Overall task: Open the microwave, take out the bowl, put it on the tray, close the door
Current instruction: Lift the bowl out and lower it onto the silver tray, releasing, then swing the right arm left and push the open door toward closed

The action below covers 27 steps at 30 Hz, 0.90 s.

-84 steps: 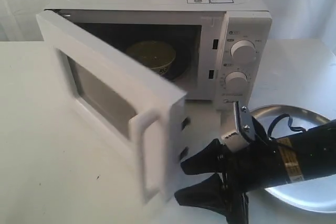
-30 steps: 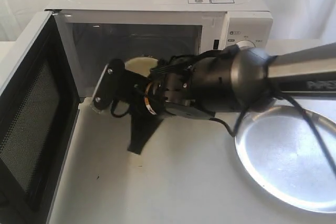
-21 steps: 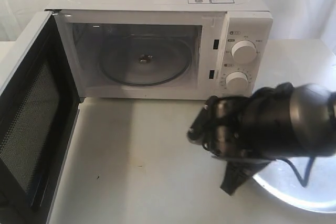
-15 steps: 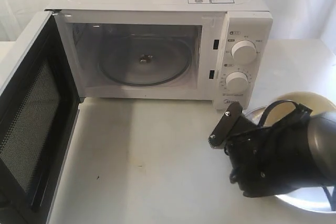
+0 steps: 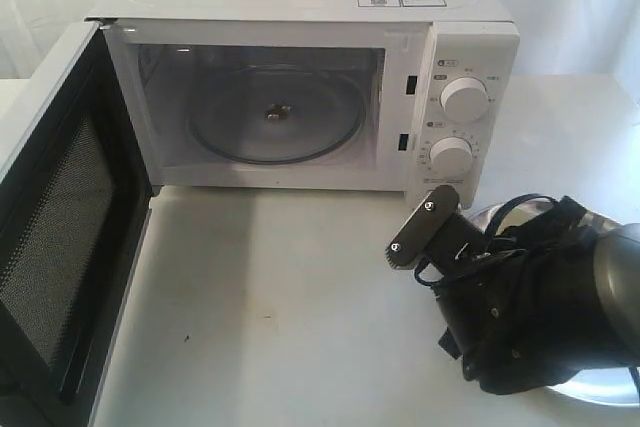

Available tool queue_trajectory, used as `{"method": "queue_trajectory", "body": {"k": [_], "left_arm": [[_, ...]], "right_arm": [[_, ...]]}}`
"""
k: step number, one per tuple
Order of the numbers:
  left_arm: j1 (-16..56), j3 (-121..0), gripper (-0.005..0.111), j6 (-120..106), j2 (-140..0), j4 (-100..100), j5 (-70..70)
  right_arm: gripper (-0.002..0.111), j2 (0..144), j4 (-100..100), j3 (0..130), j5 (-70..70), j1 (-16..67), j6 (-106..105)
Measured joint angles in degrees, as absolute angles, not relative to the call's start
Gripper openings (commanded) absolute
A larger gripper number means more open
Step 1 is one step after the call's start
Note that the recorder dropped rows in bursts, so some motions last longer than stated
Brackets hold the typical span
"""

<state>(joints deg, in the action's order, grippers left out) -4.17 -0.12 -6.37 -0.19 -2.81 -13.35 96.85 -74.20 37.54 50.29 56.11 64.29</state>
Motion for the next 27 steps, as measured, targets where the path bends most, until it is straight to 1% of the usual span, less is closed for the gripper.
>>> {"method": "queue_trajectory", "body": {"k": [2,3,4,5,6,7,8,10,11,13,16,21,27], "left_arm": [[-4.2,-0.1,0.000,-6.4,-0.2,-2.8,-13.3],[-4.2,-0.1,0.000,-6.4,-0.2,-2.8,-13.3],[-4.2,-0.1,0.000,-6.4,-0.2,-2.8,-13.3],[-4.2,-0.1,0.000,-6.4,-0.2,-2.8,-13.3],[-4.2,-0.1,0.000,-6.4,-0.2,-2.8,-13.3],[-4.2,-0.1,0.000,-6.4,-0.2,-2.8,-13.3],[-4.2,-0.1,0.000,-6.4,-0.2,-2.8,-13.3],[-4.2,-0.1,0.000,-6.4,-0.2,-2.8,-13.3],[-4.2,-0.1,0.000,-6.4,-0.2,-2.8,-13.3],[-4.2,-0.1,0.000,-6.4,-0.2,-2.8,-13.3],[-4.2,-0.1,0.000,-6.4,-0.2,-2.8,-13.3],[-4.2,-0.1,0.000,-6.4,-0.2,-2.8,-13.3],[-4.2,-0.1,0.000,-6.4,-0.2,-2.8,-13.3]], "right_arm": [[0.048,96.8,-77.7,37.5,49.5,56.1,66.4],[0.044,96.7,-80.2,37.5,50.2,56.1,68.4],[0.032,96.5,-81.4,37.8,51.2,56.4,70.2],[0.024,95.2,-82.4,38.9,53.7,57.5,71.9],[0.007,93.8,-83.2,39.8,54.8,58.9,72.4],[0.000,91.5,-85.9,42.0,54.3,61.5,73.0],[0.000,89.7,-88.8,43.9,51.2,63.6,73.5],[0.000,87.5,-96.1,52.5,31.1,67.6,77.0],[0.000,88.3,-97.4,57.7,20.7,68.3,77.3],[0.000,92.7,-98.8,69.3,10.3,68.6,77.9],[0.000,99.2,-99.3,83.2,9.0,69.4,79.1],[0.000,107.1,-99.3,96.1,3.4,70.9,79.9],[0.000,118.1,-99.3,110.1,2.2,73.2,79.9]]}}
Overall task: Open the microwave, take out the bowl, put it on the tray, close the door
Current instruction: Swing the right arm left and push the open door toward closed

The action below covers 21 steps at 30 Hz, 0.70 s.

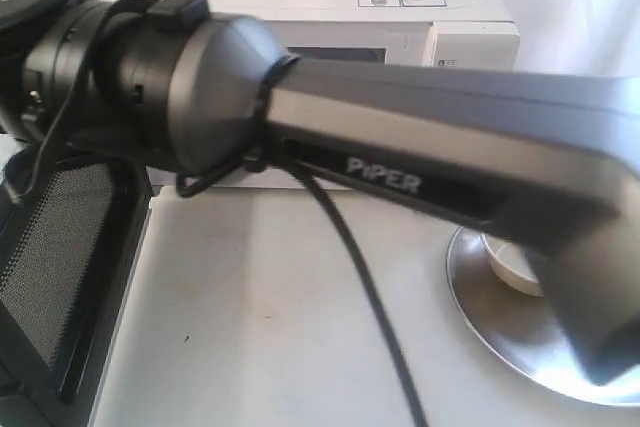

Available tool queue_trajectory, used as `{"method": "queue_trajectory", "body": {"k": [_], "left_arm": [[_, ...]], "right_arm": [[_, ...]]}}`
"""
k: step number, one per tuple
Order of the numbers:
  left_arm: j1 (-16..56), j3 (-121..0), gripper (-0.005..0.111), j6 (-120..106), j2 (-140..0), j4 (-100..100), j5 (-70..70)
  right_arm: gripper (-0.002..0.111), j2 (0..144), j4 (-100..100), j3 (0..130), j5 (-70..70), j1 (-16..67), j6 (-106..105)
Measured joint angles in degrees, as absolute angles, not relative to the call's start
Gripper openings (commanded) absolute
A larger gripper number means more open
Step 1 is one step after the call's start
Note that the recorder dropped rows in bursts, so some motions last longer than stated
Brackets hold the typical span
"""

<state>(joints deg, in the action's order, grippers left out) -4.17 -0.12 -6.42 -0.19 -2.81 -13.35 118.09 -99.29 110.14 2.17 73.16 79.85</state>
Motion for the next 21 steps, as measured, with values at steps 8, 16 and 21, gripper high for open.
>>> {"method": "queue_trajectory", "body": {"k": [8,16,21], "left_arm": [[-4.2,-0.1,0.000,-6.4,-0.2,-2.8,-13.3],[-4.2,-0.1,0.000,-6.4,-0.2,-2.8,-13.3],[-4.2,-0.1,0.000,-6.4,-0.2,-2.8,-13.3]], "right_arm": [[0.000,126.9,-99.3,118.7,1.7,73.9,79.9],[0.000,131.0,-99.5,119.3,4.1,74.0,76.6],[0.000,131.0,-98.0,119.1,9.6,74.2,67.4]]}}
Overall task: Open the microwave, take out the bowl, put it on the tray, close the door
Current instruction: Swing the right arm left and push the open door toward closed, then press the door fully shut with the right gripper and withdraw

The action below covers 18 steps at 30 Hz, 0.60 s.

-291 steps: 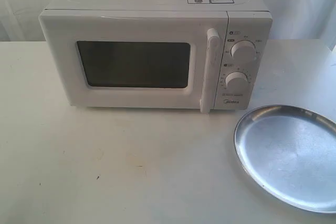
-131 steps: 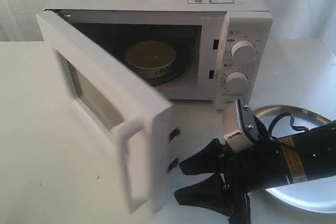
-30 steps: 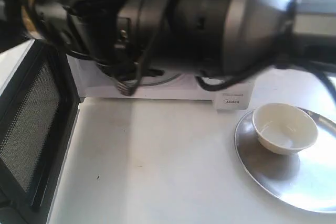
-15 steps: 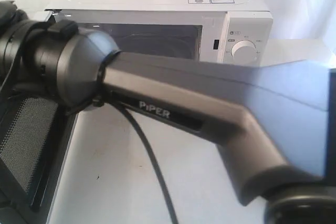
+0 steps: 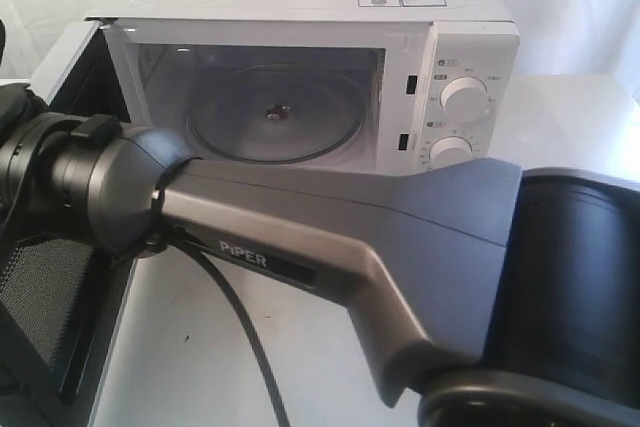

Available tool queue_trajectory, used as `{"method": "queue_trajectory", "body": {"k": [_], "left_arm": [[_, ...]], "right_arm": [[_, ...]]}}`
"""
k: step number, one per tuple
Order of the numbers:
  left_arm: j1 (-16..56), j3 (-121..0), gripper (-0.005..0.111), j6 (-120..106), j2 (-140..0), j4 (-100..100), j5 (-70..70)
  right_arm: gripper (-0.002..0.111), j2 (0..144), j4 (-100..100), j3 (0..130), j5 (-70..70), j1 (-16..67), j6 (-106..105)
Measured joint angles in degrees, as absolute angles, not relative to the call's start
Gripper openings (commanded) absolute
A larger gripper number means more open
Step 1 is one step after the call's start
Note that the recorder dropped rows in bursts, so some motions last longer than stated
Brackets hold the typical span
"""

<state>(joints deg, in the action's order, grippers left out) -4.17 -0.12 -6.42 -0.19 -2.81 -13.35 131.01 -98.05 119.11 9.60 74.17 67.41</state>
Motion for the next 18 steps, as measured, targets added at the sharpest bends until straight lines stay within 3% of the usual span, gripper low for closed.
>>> {"method": "queue_trajectory", "body": {"k": [9,13,18], "left_arm": [[-4.2,-0.1,0.000,-6.4,-0.2,-2.8,-13.3],[-4.2,-0.1,0.000,-6.4,-0.2,-2.8,-13.3],[-4.2,-0.1,0.000,-6.4,-0.2,-2.8,-13.3]], "right_arm": [[0.000,130.4,-72.6,119.0,37.2,74.4,17.5],[0.000,130.8,-74.1,118.7,50.5,74.0,11.6],[0.000,130.8,-90.1,118.7,65.0,72.2,15.5]]}}
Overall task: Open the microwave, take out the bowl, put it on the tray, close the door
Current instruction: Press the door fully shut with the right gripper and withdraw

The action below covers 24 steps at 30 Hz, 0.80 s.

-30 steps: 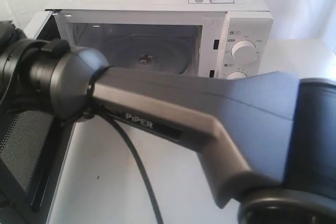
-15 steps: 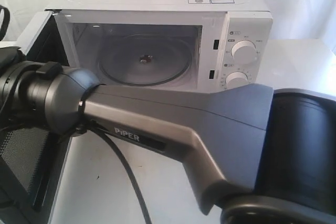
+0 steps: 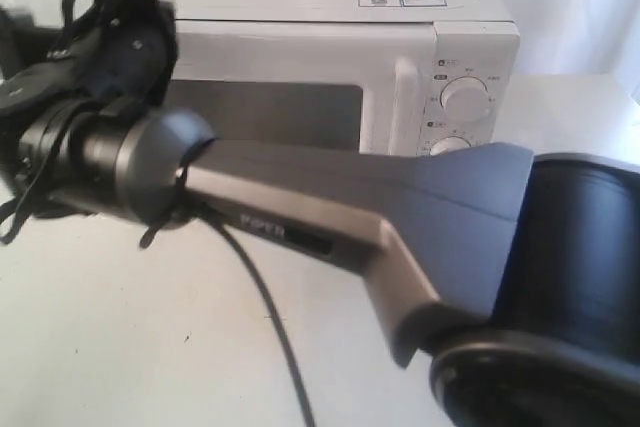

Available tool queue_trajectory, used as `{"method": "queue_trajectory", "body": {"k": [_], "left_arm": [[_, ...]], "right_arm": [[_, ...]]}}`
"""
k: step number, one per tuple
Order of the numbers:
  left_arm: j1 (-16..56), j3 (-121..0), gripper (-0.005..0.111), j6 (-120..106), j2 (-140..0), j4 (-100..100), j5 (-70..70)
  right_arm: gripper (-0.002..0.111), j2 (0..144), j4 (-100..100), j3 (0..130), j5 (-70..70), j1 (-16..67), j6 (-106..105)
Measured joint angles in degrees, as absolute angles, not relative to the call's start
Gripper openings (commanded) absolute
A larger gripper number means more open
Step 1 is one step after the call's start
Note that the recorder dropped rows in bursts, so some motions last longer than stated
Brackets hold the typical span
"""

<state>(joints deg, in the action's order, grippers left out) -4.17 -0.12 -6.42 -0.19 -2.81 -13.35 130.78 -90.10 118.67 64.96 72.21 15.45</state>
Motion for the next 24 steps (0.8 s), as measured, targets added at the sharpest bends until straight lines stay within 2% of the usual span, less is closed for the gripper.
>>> {"method": "queue_trajectory", "body": {"k": [4,15,24], "left_arm": [[-4.2,-0.1,0.000,-6.4,-0.2,-2.8,-13.3],[-4.2,-0.1,0.000,-6.4,-0.2,-2.8,-13.3],[-4.2,-0.1,0.000,-6.4,-0.2,-2.8,-13.3]], "right_arm": [[0.000,129.1,-95.2,118.7,69.6,69.8,18.9],[0.000,128.2,-96.7,118.7,69.5,70.2,23.5],[0.000,118.9,-82.6,118.7,69.0,68.4,30.0]]}}
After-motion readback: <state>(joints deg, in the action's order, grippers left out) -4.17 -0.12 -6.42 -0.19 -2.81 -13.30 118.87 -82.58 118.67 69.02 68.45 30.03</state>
